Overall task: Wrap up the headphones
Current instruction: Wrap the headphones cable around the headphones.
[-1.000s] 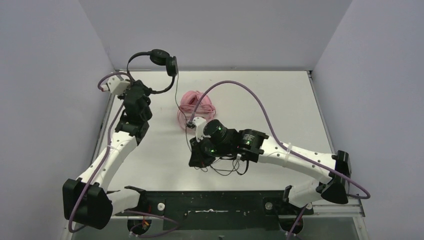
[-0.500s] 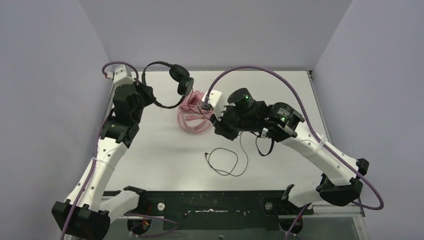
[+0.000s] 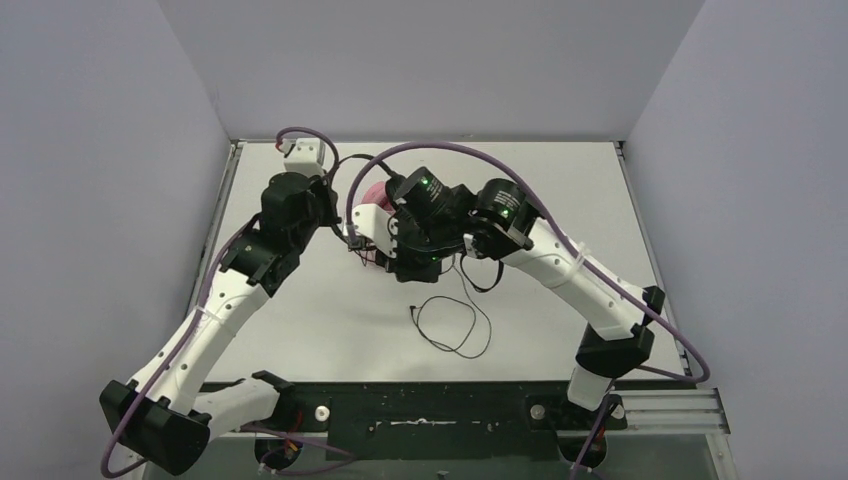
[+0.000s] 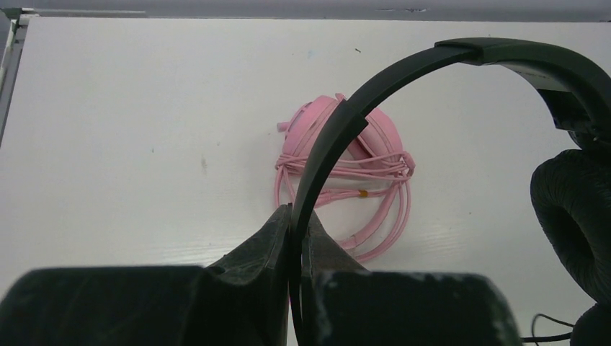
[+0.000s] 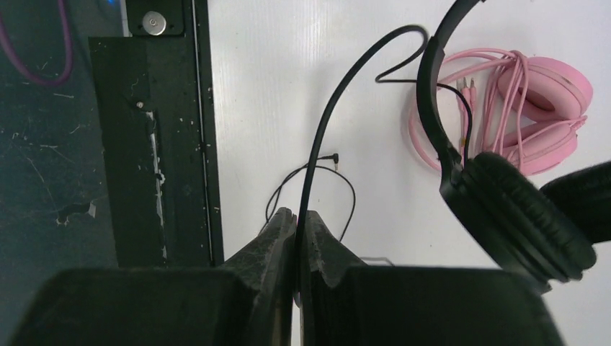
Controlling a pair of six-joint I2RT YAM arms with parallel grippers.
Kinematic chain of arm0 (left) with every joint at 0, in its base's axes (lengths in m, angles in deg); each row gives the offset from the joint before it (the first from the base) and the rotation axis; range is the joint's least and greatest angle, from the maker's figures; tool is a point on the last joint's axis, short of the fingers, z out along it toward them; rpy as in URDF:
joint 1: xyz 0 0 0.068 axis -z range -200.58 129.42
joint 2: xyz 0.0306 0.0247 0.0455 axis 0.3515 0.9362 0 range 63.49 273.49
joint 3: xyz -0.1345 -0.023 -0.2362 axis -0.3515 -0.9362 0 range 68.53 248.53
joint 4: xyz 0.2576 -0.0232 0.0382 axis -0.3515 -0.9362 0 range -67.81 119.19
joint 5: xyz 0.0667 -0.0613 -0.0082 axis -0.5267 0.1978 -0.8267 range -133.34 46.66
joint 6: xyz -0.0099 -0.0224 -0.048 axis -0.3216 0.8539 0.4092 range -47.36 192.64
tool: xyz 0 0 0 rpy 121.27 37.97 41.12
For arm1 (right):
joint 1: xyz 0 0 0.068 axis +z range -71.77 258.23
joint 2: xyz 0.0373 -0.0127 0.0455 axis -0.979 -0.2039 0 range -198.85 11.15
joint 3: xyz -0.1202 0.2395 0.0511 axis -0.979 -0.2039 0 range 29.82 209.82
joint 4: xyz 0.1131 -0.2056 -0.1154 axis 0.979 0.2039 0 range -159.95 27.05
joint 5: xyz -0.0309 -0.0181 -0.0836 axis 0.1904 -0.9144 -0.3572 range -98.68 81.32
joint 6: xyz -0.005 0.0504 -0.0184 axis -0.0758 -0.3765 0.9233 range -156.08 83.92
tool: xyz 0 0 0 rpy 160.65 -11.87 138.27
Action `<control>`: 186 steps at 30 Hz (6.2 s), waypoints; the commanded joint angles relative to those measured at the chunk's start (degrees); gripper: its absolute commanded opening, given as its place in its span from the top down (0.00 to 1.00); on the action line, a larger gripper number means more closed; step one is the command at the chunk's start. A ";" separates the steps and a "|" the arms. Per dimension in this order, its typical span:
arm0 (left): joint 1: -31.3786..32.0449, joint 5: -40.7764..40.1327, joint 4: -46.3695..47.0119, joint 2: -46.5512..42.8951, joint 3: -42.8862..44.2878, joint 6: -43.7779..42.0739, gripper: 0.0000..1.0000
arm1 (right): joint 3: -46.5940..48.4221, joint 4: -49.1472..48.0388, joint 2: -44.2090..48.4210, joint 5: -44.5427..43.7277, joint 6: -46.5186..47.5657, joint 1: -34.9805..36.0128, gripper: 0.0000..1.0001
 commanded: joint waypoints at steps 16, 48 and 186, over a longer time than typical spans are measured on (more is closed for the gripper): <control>6.75 15.37 -0.91 -12.68 -5.94 -13.29 1.00 | -10.45 -19.44 11.13 0.23 -0.32 -17.51 1.00; 7.24 22.10 -2.67 -15.52 4.31 18.24 1.00 | -71.92 -102.14 22.40 5.06 -44.95 -25.80 0.94; 19.55 1.58 2.53 -24.05 -6.74 4.35 1.00 | -48.33 -70.48 18.22 7.71 -28.94 -25.24 0.92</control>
